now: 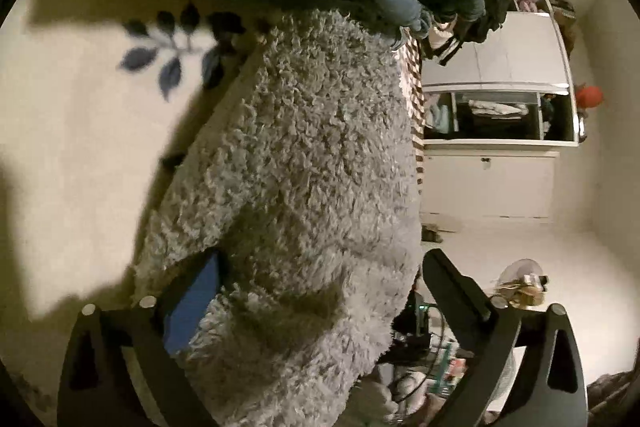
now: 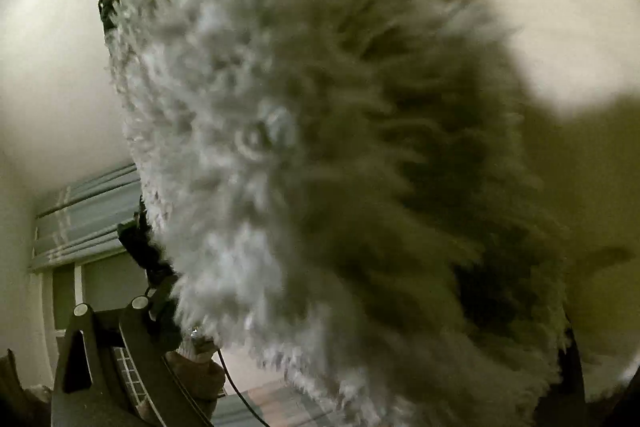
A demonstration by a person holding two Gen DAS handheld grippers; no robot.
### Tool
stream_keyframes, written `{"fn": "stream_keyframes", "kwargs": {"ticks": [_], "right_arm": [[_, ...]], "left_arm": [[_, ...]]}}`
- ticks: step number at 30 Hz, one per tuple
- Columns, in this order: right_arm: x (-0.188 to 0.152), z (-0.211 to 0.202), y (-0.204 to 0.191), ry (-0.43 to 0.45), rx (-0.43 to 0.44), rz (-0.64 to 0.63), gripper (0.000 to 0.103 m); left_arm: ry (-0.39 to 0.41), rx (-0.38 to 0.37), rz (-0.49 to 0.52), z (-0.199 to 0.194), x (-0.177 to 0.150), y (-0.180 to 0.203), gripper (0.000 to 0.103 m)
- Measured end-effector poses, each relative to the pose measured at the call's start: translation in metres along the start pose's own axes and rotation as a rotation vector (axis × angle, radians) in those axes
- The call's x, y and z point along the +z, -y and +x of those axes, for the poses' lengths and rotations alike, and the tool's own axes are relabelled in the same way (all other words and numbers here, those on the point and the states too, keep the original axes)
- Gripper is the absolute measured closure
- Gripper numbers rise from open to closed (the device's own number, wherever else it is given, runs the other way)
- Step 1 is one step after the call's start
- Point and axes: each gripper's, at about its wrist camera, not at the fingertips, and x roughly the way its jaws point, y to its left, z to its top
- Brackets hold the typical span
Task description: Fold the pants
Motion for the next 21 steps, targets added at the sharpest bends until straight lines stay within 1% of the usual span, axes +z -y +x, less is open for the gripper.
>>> {"fn": "stream_keyframes", "kwargs": {"ticks": [3, 4, 5, 6, 7, 8, 10, 11, 12, 13, 15, 19, 21], "right_arm": [[0.000, 0.004, -0.008, 0.030, 0.022, -0.016, 0.001], [-0.001, 0.008, -0.013, 0.042, 0.025, -0.022, 0.007], [-0.002, 0.012, -0.017, 0.044, 0.030, -0.025, 0.032], [-0.002, 0.015, -0.020, 0.049, 0.015, -0.024, 0.043], [-0.003, 0.015, -0.024, 0.062, 0.003, -0.031, 0.045], [-0.005, 0.014, -0.026, 0.069, -0.006, -0.034, 0.052], [-0.007, 0.010, -0.030, 0.083, -0.016, -0.023, 0.056], [-0.011, 0.010, -0.034, 0.087, -0.024, -0.021, 0.059], [-0.012, 0.007, -0.037, 0.093, -0.036, -0.021, 0.061], [-0.012, 0.009, -0.041, 0.097, -0.042, -0.021, 0.062], [-0.014, 0.003, -0.052, 0.103, -0.061, -0.026, 0.065], [-0.025, -0.007, -0.078, 0.098, -0.100, -0.060, 0.066], [-0.029, -0.013, -0.091, 0.100, -0.105, -0.072, 0.067]], "left_arm": [[-0.019, -0.005, -0.019, -0.003, 0.006, -0.006, 0.001], [-0.026, -0.003, -0.022, -0.005, 0.006, -0.008, 0.001], [-0.034, 0.007, -0.014, -0.005, 0.007, -0.006, 0.001], [-0.042, 0.025, -0.001, -0.008, 0.005, -0.004, 0.001], [-0.053, 0.048, 0.017, -0.008, 0.006, -0.002, 0.001], [-0.067, 0.071, 0.043, -0.007, 0.006, 0.003, 0.001], [-0.074, 0.106, 0.083, 0.001, 0.005, 0.015, 0.003], [-0.070, 0.133, 0.117, 0.001, 0.003, 0.021, 0.015], [-0.060, 0.161, 0.142, 0.001, 0.000, 0.026, 0.045], [-0.045, 0.190, 0.165, -0.002, -0.003, 0.029, 0.057], [-0.003, 0.174, 0.177, -0.011, -0.008, 0.032, 0.067], [0.031, 0.132, 0.166, -0.027, -0.017, 0.041, 0.074], [0.053, 0.116, 0.170, -0.032, -0.024, 0.051, 0.080]]}}
